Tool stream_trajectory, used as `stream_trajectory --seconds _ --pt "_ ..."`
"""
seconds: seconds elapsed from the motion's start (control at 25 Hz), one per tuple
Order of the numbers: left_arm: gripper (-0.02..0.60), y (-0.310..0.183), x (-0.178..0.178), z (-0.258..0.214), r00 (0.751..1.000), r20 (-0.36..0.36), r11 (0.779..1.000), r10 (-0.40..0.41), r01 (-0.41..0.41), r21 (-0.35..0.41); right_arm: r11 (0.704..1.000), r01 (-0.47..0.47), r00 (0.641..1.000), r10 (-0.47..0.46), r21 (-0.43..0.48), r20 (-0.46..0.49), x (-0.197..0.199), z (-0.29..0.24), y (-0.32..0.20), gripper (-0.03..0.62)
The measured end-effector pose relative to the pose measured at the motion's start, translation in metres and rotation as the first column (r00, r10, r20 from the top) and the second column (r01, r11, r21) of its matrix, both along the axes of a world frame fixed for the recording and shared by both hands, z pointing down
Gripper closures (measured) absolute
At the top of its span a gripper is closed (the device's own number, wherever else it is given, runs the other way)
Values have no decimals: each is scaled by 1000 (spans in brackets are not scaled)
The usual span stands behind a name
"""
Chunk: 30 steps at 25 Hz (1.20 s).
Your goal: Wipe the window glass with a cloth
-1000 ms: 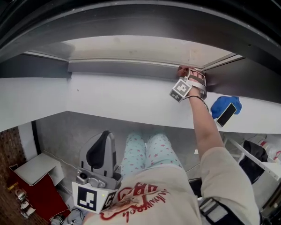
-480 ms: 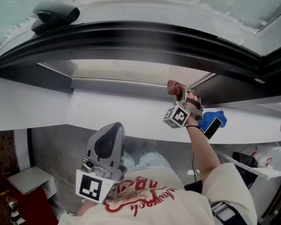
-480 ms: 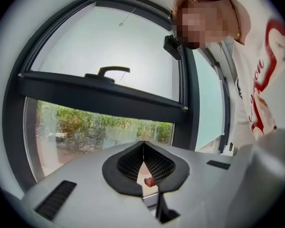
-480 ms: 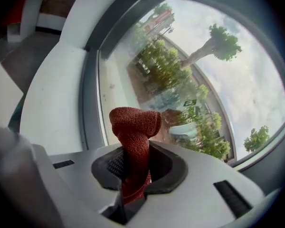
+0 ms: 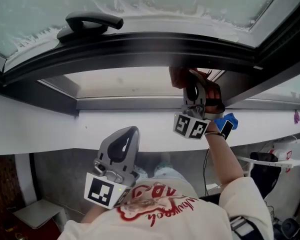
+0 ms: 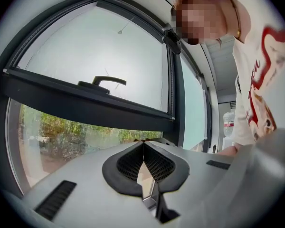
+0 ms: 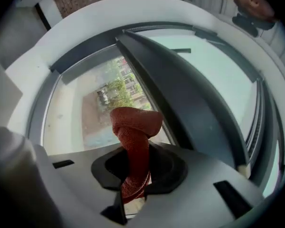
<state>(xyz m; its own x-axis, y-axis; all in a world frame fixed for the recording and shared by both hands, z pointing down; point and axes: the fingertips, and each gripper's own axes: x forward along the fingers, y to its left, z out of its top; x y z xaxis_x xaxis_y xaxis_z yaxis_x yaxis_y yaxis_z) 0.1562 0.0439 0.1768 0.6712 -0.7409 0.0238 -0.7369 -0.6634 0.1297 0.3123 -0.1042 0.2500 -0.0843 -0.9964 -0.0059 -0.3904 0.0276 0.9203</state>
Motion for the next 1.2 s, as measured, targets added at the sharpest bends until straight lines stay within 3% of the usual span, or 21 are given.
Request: stream_trajectory --seconds 0.12,0.44,1.2 --pt "560 3 -23 -1 1000 5 1000 11 -11 -8 996 -22 999 24 83 -23 -11 -26 -7 517" --pt "560 4 -65 0 1000 1 1000 -11 11 -15 989 -88 989 101 117 -112 -13 -24 -30 517" --pt "560 6 -59 4 997 7 997 -73 73 -25 996 -30 996 36 84 -77 -15 11 -35 517"
